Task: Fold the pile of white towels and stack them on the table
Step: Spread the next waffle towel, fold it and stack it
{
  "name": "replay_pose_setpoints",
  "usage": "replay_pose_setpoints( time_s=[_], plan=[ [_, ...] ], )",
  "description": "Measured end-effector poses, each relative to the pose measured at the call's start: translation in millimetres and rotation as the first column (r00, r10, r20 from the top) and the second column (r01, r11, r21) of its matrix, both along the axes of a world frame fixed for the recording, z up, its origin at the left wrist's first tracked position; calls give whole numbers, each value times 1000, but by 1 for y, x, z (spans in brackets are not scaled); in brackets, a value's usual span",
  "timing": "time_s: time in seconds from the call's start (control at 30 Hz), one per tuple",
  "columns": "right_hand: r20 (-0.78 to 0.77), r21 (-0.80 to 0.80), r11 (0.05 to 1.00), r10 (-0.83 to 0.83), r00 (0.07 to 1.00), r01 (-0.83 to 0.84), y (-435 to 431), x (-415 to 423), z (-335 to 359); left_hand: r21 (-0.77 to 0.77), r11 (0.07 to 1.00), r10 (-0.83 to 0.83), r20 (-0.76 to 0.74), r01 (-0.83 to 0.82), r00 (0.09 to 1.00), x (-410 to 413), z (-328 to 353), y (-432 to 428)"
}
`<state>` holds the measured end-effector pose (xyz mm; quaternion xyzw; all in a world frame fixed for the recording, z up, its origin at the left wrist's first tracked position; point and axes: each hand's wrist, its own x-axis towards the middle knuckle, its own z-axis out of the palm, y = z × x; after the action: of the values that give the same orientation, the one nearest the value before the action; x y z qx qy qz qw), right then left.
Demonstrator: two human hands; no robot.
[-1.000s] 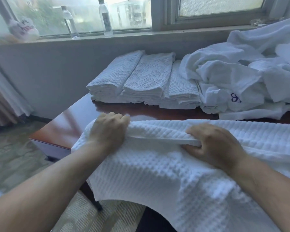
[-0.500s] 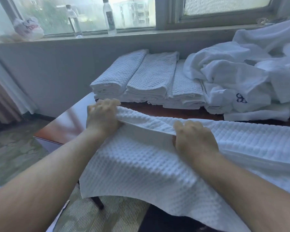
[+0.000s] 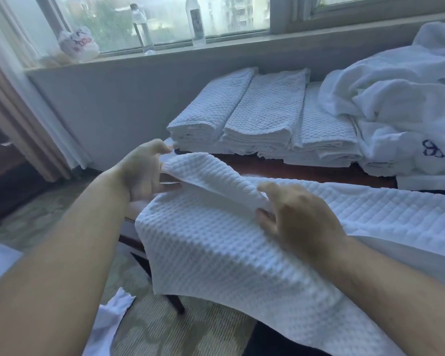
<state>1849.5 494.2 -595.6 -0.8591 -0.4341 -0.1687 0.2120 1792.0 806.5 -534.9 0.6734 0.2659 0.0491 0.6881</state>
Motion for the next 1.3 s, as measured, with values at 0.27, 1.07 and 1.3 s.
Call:
replay_pose_setpoints(
  time_s=[0.27,1.07,1.3],
  plan=[
    [25,-109,979,177,984,-173,-3,-6,0,53,996,-52,-393,79,918,25,-2,14],
    [-114,-418,906,18,993,-64,11,-16,31,477,879,194,-334,-12,922,-32,-28,31],
    [-237,-534,827,56,970,-178,6,-23,24,867,484,369,-327,121,870,-25,-31,5]
  ],
)
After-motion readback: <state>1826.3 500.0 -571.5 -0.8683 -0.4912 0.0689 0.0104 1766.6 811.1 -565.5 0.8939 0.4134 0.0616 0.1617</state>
